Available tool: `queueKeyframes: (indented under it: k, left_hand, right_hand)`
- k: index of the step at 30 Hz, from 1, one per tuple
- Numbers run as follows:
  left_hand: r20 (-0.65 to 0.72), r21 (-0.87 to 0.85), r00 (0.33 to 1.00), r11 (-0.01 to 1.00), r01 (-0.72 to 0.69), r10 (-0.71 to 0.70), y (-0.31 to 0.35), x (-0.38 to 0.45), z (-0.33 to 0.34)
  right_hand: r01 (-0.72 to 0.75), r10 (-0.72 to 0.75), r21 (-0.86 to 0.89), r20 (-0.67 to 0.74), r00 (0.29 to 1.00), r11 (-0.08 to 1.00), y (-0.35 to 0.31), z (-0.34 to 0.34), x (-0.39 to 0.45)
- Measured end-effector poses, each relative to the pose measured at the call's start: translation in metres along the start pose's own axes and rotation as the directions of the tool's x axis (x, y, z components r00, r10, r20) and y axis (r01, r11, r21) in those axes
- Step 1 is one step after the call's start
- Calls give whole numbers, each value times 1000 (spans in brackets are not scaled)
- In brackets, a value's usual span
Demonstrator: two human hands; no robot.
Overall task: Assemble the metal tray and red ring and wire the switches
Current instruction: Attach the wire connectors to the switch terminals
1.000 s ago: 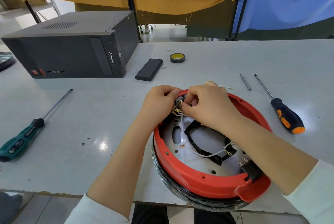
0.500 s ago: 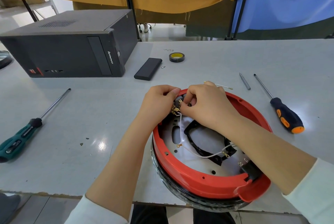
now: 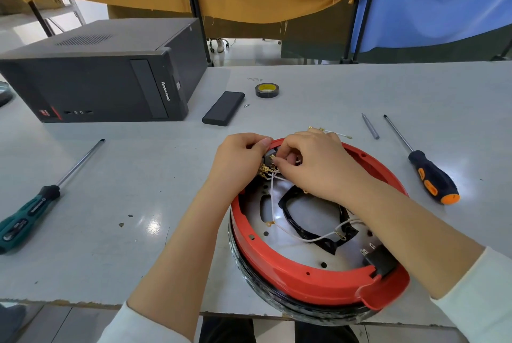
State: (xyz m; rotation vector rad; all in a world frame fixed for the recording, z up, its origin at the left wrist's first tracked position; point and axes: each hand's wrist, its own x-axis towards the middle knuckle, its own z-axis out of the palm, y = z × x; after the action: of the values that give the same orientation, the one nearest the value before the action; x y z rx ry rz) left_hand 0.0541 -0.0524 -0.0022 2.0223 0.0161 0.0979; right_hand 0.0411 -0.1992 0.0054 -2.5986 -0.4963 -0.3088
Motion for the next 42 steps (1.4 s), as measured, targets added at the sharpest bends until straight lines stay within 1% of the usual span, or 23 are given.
queueKeyframes:
  k: [3, 8, 18, 31, 34, 36, 39, 40, 42]
  left_hand:
    - [0, -28, 1000, 1000, 14, -14, 0, 0, 0]
    - [-2, -16, 1000, 1000, 17, -17, 0, 0, -1]
    - [7, -8, 1000, 1000, 11, -11, -2, 2, -1]
    - [10, 0, 1000, 1000, 22, -22, 1, 0, -1]
    - [24, -24, 999, 999, 24, -24, 3, -2, -2]
    - [21, -44, 999, 999, 28, -27, 4, -4, -2]
    - [0, -72, 999, 997, 32, -32, 2, -5, -2]
    - [-18, -82, 999, 996, 34, -35, 1, -4, -2]
    - [-60, -99, 997, 994, 40, -46, -1, -3, -1]
  right_hand:
    - [32, -33, 15, 34, 999, 999, 4, -6, -2]
    - [49, -49, 14, 7, 999, 999, 5, -8, 1]
    - [91, -100, -173, -45, 994, 981, 1, -5, -3]
    - [126, -136, -257, -25, 990, 958, -3, -2, -3]
    - [106, -113, -235, -18, 993, 966, -6, -2, -1]
    - [86, -97, -214, -41, 994, 973, -6, -2, -2]
    - [88, -96, -76, -113, 989, 993, -8, -4, -4]
    - [104, -109, -61, -100, 989, 993, -10, -4, -5]
    - [121, -125, -124, -25, 992, 985, -12, -1, -5]
